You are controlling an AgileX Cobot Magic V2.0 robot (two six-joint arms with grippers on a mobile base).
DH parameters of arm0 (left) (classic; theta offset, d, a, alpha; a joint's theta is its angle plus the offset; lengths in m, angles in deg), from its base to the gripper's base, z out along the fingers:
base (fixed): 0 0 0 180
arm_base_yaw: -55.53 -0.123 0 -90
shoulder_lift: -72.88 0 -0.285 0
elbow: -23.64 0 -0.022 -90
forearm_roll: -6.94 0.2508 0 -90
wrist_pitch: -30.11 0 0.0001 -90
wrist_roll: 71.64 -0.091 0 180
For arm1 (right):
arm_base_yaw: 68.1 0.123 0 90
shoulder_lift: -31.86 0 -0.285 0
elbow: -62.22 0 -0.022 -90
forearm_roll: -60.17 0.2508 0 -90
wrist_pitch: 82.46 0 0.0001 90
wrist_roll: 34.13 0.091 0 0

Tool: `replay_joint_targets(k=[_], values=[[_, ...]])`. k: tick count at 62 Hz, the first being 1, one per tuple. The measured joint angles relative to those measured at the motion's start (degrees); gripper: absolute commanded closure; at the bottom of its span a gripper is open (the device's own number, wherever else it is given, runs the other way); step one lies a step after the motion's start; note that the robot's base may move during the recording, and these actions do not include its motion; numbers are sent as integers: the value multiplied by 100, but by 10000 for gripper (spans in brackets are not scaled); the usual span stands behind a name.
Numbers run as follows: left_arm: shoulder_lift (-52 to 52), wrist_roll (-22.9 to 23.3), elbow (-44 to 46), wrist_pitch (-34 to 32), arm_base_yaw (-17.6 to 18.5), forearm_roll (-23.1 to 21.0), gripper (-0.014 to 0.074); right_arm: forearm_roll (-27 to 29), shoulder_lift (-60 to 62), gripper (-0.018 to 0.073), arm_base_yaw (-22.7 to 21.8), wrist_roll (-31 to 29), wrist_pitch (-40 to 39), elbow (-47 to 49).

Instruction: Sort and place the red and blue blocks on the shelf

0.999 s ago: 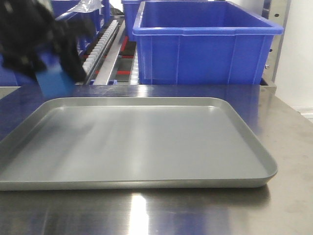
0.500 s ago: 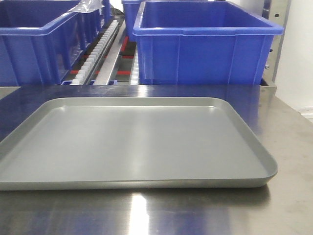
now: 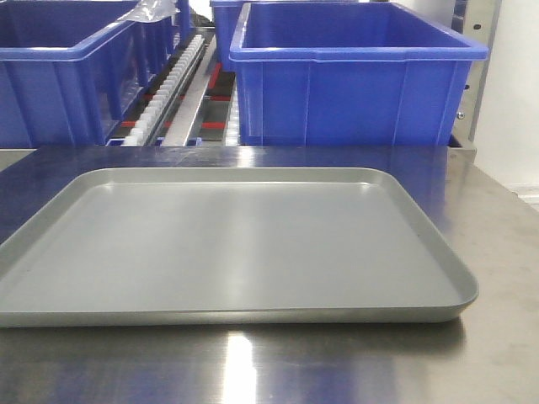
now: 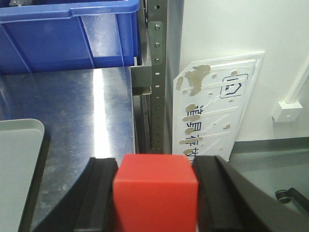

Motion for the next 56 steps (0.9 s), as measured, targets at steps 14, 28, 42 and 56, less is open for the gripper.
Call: replay_joint_targets(k=[14,28,42,56], values=[[130,0,-131,-12,-9,13,473,0,0,501,0,0,0,0],[130,0,-131,-22,-9,13,473,0,0,501,0,0,0,0],[130,13,-131,-22,-9,17,473,0,0,501,0,0,0,0],[130,13,-131,-22,-9,27,473,0,0,501,0,0,0,0]])
